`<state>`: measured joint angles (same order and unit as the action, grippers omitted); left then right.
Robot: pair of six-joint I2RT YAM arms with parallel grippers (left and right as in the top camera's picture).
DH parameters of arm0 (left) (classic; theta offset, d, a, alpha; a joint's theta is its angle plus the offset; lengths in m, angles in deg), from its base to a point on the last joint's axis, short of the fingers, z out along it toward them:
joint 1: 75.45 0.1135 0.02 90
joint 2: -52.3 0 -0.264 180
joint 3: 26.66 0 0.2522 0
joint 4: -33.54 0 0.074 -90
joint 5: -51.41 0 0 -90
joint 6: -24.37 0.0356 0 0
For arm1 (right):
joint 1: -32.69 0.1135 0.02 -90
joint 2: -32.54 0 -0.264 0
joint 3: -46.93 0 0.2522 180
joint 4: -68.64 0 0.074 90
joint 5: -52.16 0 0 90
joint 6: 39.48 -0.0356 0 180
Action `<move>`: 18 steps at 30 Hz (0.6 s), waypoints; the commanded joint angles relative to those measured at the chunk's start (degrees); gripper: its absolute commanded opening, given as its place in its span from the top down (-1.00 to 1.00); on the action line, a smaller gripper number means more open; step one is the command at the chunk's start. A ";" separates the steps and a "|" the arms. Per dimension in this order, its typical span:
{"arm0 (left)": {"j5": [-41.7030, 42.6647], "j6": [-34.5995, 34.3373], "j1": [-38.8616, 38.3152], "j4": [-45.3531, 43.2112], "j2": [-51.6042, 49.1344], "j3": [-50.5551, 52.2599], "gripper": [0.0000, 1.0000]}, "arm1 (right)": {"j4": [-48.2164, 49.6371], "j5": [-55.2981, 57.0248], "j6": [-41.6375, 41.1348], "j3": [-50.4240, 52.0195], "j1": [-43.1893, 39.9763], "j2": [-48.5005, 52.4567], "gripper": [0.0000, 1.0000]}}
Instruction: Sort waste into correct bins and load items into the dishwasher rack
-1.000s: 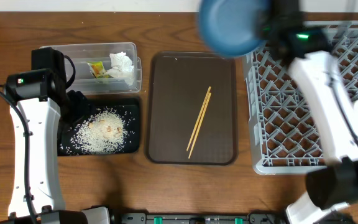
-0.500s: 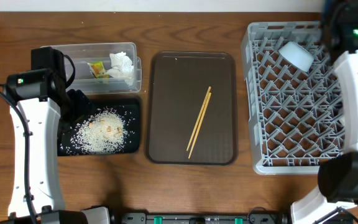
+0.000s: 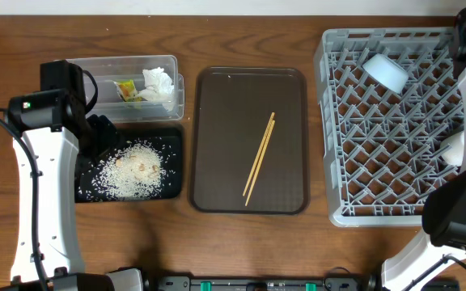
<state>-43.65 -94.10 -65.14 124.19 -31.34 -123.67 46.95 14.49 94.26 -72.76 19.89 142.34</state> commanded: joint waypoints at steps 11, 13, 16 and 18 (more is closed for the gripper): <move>-0.35 0.52 0.24 0.22 -0.15 0.04 -0.70 | 0.44 -2.45 7.17 0.00 -3.69 7.48 0.98; -0.33 0.52 0.24 0.22 -0.15 0.04 -0.70 | 0.42 -1.68 7.17 0.09 -3.87 8.48 0.97; -0.33 0.52 0.24 0.50 -0.15 0.04 -0.70 | 0.28 -1.44 7.15 0.83 -4.02 9.46 0.97; -0.33 0.50 0.24 0.63 -0.15 0.04 -0.70 | 0.46 -1.46 7.10 1.70 -4.00 9.75 0.98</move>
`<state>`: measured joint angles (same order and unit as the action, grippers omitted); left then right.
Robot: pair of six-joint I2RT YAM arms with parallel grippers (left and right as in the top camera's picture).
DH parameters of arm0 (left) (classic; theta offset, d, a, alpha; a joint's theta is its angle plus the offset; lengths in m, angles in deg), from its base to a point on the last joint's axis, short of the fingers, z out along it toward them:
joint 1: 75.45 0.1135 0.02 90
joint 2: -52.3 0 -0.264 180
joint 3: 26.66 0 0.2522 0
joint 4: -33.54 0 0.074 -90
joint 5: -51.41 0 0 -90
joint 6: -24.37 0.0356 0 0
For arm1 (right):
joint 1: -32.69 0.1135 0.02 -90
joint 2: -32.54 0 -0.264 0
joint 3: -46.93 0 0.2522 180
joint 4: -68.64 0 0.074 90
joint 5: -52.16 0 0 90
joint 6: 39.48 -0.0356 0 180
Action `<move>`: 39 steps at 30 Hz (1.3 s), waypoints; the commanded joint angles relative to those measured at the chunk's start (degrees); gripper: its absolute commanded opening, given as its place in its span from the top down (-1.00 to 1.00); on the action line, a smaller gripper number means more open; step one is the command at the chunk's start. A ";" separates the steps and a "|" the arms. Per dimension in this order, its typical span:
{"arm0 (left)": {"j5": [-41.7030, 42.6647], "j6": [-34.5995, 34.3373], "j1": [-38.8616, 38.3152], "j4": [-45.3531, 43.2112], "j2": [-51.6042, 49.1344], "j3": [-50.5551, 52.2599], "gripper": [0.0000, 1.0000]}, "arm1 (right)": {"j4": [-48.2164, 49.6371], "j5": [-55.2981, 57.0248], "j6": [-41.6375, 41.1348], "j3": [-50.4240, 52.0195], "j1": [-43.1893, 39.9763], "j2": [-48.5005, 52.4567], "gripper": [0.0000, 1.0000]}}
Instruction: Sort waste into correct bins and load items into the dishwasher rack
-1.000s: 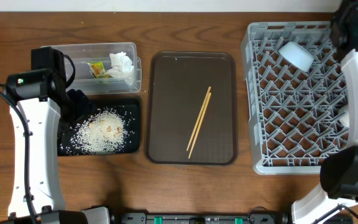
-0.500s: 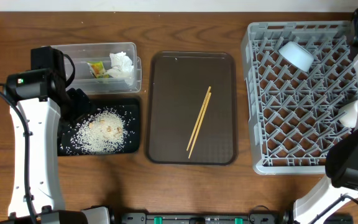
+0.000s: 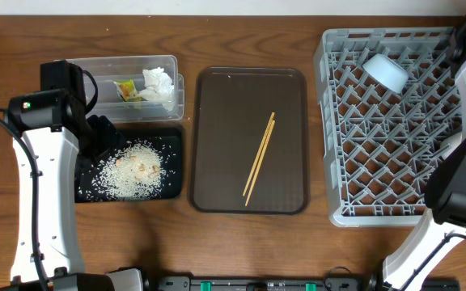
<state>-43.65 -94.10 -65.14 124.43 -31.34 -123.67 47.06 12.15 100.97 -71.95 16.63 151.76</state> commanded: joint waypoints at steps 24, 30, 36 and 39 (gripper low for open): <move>-0.33 0.48 0.24 0.37 -0.15 0.04 -0.70 | 9.14 3.76 1.11 8.81 -0.57 0.48 0.97; -0.33 0.26 0.24 0.31 -0.15 0.04 -0.70 | -1.14 4.24 -15.76 14.10 2.38 0.48 0.97; -0.33 0.28 0.24 0.37 -0.15 0.04 -0.70 | -7.93 7.23 -29.18 14.91 3.56 0.46 0.60; -0.33 0.26 0.24 0.35 -0.15 0.04 -0.70 | -10.73 7.58 -30.86 14.91 3.98 0.39 0.47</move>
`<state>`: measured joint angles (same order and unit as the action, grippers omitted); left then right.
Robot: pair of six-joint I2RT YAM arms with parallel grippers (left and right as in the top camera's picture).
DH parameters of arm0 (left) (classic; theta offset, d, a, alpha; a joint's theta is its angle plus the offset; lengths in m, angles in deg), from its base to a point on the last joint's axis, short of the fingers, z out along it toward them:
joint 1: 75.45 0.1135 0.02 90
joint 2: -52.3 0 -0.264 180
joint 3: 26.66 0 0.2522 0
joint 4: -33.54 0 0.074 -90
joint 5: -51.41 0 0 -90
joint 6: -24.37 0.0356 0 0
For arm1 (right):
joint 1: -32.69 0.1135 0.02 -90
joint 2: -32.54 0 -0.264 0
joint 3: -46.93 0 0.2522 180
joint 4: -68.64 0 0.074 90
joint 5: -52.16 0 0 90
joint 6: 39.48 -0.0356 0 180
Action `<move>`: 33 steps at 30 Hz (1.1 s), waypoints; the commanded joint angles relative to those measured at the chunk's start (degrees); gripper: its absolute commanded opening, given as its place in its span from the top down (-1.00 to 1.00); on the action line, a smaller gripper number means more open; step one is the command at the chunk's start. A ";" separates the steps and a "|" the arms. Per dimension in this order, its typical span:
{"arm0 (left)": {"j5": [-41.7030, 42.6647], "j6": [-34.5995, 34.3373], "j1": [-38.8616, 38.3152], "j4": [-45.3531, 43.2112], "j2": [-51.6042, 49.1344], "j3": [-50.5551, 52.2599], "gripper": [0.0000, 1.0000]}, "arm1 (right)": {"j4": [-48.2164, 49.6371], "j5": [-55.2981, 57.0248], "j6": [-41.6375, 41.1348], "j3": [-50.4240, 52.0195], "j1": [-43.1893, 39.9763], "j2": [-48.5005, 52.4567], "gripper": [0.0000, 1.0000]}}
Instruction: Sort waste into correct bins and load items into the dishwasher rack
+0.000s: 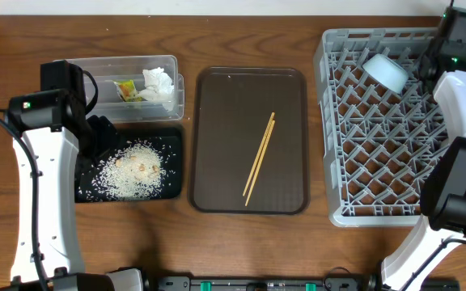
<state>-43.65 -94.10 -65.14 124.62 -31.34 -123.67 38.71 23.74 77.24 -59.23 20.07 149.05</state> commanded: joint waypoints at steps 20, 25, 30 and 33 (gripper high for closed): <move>-0.33 0.31 0.24 0.22 -0.15 0.04 -0.70 | -5.16 -23.17 -12.39 2.05 6.45 -18.73 -0.87; -0.31 0.31 0.24 0.00 -0.15 0.04 -0.70 | -15.47 -32.94 -17.44 2.05 8.81 -22.97 -0.80; 4.09 3.32 0.22 -1.99 -0.15 0.04 -0.70 | -26.27 -59.21 -26.21 2.10 10.08 -23.98 -0.98; 8.41 6.56 -0.63 -3.98 -0.15 0.04 -0.70 | -28.44 -75.89 -26.51 2.49 10.08 -23.80 -0.98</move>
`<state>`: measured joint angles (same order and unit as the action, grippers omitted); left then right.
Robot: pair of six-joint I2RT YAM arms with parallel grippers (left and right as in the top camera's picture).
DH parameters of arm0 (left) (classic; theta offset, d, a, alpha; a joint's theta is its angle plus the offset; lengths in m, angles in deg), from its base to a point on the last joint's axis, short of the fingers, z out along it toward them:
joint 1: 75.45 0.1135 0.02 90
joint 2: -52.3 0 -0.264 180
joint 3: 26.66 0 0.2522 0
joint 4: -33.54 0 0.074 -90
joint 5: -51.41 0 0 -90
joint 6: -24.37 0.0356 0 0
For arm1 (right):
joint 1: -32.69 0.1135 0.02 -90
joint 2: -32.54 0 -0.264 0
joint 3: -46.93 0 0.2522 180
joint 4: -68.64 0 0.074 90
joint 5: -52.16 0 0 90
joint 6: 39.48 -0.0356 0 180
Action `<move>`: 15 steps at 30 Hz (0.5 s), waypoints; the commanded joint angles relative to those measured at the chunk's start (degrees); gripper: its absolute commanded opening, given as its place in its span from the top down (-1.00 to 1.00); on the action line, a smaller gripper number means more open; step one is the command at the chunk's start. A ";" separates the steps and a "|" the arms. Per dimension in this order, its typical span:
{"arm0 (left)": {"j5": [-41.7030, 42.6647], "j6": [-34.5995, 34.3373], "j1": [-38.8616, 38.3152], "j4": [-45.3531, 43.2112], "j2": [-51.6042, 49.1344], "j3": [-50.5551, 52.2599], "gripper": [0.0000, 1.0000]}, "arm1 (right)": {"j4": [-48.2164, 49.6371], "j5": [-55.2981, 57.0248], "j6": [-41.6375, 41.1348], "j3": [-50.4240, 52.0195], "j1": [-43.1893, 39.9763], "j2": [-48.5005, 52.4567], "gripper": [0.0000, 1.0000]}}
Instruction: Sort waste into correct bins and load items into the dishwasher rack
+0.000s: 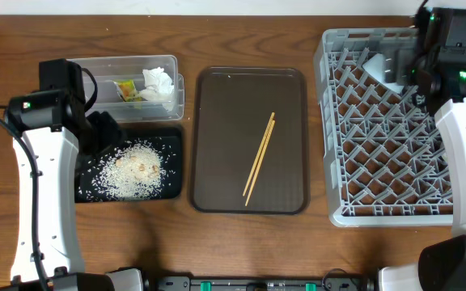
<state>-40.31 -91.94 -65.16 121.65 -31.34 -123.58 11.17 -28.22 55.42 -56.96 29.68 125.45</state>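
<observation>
A pair of wooden chopsticks (259,158) lies slanted on the brown tray (217,105) at the table's middle. The grey dishwasher rack (379,153) fills the right side. A white bowl (376,64) sits near its back edge, partly covered by my right gripper (403,71), which reaches over it from the right. Whether those fingers touch the bowl is not visible. My left gripper (103,129) hangs over the back left corner of the black bin (168,182) that holds spilled rice (132,168). Its fingers are too dark to read.
A clear bin (108,69) behind the black bin holds a crumpled white napkin (158,82) and a yellow-green wrapper (128,90). The white left arm runs down the left edge; the white right arm runs down the rack's right side.
My right arm has moved left and inward over the rack's back and now covers part of the white bowl. The left arm, chopsticks and bins are unchanged.
My right arm first lay along the rack's right edge with its wrist at the back right corner. It then stood near that corner, closer to the bowl. Now its gripper is over the bowl. The left arm stayed over the black bin throughout.
</observation>
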 commanded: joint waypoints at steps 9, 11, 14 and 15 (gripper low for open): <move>8.20 14.10 -12.00 -4.04 -0.28 -0.04 -0.72 | -10.88 -31.80 -7.19 0.31 1.22 -0.20 -0.99; 8.17 14.75 -15.41 -4.39 -0.44 -0.04 -0.73 | -14.45 -31.69 -7.21 0.31 1.68 -0.20 -0.99; 8.11 14.73 -19.78 -4.55 -0.83 0.02 -0.73 | -18.34 -31.69 -7.21 0.46 3.28 -0.20 -0.98; 8.11 14.73 -20.79 -4.28 -0.94 0.07 -0.73 | -19.23 -31.69 -7.21 0.74 4.31 -0.20 -0.98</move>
<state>-32.59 -79.24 -83.24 117.19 -31.40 -123.58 -6.84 -57.68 49.22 -56.74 31.23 125.45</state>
